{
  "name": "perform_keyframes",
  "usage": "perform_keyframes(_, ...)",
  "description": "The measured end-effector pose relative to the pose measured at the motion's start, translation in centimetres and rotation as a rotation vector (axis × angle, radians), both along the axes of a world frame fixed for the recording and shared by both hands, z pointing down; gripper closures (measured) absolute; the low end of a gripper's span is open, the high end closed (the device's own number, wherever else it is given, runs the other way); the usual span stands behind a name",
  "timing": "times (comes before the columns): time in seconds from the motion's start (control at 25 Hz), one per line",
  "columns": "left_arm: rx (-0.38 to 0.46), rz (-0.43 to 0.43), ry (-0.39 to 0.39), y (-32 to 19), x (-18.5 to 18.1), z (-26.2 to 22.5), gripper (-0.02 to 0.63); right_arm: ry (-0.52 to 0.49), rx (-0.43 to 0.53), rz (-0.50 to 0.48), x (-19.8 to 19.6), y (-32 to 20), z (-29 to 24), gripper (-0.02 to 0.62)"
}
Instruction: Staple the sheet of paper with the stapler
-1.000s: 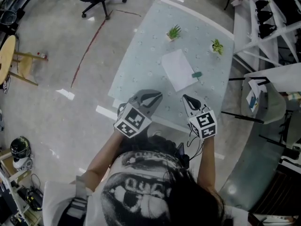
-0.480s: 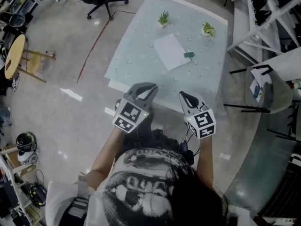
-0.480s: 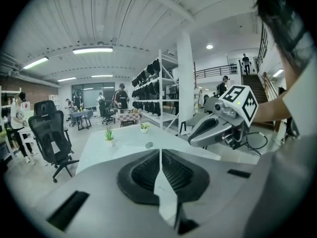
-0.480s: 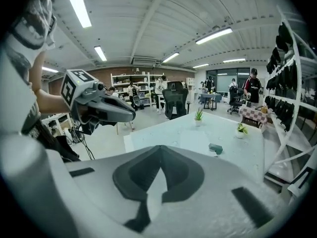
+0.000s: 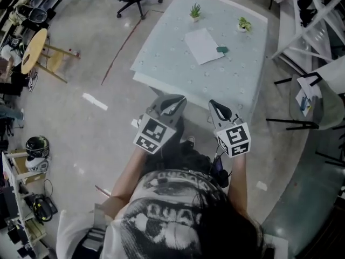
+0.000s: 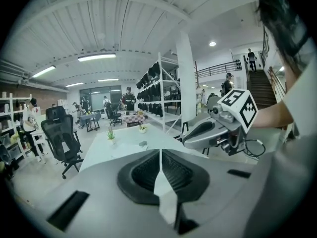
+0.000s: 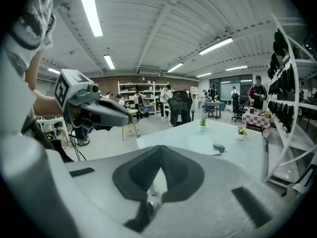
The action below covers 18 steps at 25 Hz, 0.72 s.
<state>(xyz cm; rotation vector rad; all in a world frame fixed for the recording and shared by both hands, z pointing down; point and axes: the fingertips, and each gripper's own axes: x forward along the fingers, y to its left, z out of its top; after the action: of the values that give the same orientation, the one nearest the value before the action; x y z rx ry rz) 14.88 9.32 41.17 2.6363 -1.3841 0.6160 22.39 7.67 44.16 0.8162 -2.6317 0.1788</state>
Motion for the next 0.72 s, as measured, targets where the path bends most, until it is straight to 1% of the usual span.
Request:
perform_keyframes(0.28,-0.007,-0.024,-0.035,2.9,0.2,-0.5,0.594,-0.05,0.01,-0.011,-0.3,1.9,-0.5,0.603)
perform_keyframes(0.56,-0.005,0.006,-0.046,4.0,0.3,-0.8,0.594,-0.075,0.017,-0.008,-1.5,2.6,-0.9,0.603)
perform_keyframes(0.72,0.0,0.018,-0.043,4.6,-0.4,-1.1,0.594,-0.081,0.03,-0.005,-2.5,2.9,-1.3,0.603)
